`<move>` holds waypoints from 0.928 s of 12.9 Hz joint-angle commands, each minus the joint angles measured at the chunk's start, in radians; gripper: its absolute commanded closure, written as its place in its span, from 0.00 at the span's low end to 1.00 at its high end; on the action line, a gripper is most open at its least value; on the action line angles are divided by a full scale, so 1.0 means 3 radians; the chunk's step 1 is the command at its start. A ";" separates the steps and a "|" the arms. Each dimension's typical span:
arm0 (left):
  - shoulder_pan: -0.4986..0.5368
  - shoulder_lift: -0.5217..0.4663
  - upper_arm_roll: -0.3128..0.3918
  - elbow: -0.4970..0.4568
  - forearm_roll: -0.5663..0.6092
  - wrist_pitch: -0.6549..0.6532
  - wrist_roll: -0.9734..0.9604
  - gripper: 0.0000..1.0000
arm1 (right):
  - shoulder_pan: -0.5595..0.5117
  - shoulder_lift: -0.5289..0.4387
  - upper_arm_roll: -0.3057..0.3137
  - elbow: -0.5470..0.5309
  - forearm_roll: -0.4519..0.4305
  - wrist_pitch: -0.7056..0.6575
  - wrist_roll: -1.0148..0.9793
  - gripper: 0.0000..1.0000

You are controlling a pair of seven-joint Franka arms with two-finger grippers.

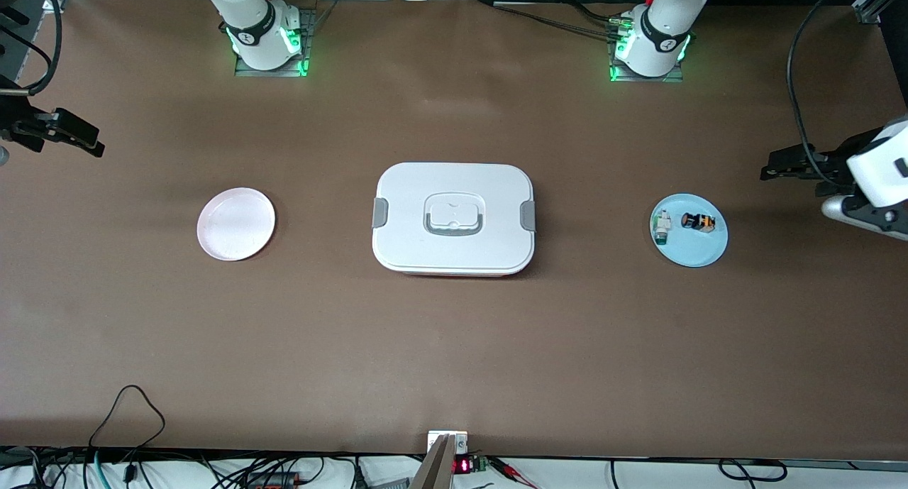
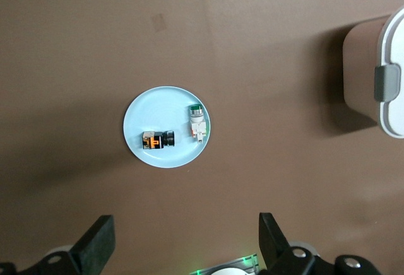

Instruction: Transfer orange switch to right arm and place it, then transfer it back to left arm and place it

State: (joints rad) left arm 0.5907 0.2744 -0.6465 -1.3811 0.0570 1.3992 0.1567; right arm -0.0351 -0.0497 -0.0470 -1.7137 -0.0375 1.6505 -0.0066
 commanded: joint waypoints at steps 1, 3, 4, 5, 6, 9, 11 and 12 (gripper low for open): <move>-0.0249 -0.0213 0.0169 0.0074 -0.0057 -0.0164 -0.0316 0.00 | 0.0005 -0.0029 0.0008 0.0057 -0.0003 -0.0092 -0.0039 0.00; -0.0815 -0.0382 0.0664 0.0063 -0.0195 -0.0220 -0.0766 0.00 | 0.0005 -0.0034 0.0003 0.0057 -0.0008 -0.0102 -0.0044 0.00; -0.1142 -0.0454 0.0966 0.0007 -0.0256 -0.0226 -0.0950 0.00 | 0.0005 -0.0034 0.0003 0.0057 -0.0008 -0.0107 -0.0044 0.00; -0.1384 -0.0510 0.1247 -0.0054 -0.0393 -0.0210 -0.1007 0.00 | 0.0005 -0.0034 0.0003 0.0057 -0.0003 -0.0107 -0.0044 0.00; -0.1563 -0.0536 0.1503 -0.0095 -0.0506 -0.0210 -0.0998 0.00 | 0.0005 -0.0039 0.0003 0.0057 -0.0003 -0.0112 -0.0049 0.00; -0.1958 -0.0689 0.1985 -0.0274 -0.0604 -0.0159 -0.0947 0.00 | 0.0005 -0.0044 0.0003 0.0057 -0.0003 -0.0112 -0.0050 0.00; -0.2152 -0.0771 0.2083 -0.0361 -0.0497 0.0050 -0.0947 0.00 | 0.0005 -0.0044 0.0003 0.0057 0.0002 -0.0112 -0.0050 0.00; -0.2234 -0.0771 0.2139 -0.0366 -0.0406 0.0056 -0.0825 0.00 | 0.0005 -0.0044 0.0003 0.0057 0.0002 -0.0112 -0.0050 0.00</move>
State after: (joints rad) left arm -0.0175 0.0892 -0.0485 -1.4374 -0.0977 1.3800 -0.1290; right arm -0.0349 -0.0498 -0.0464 -1.7015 -0.0375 1.6344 -0.0082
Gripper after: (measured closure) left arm 0.000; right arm 0.000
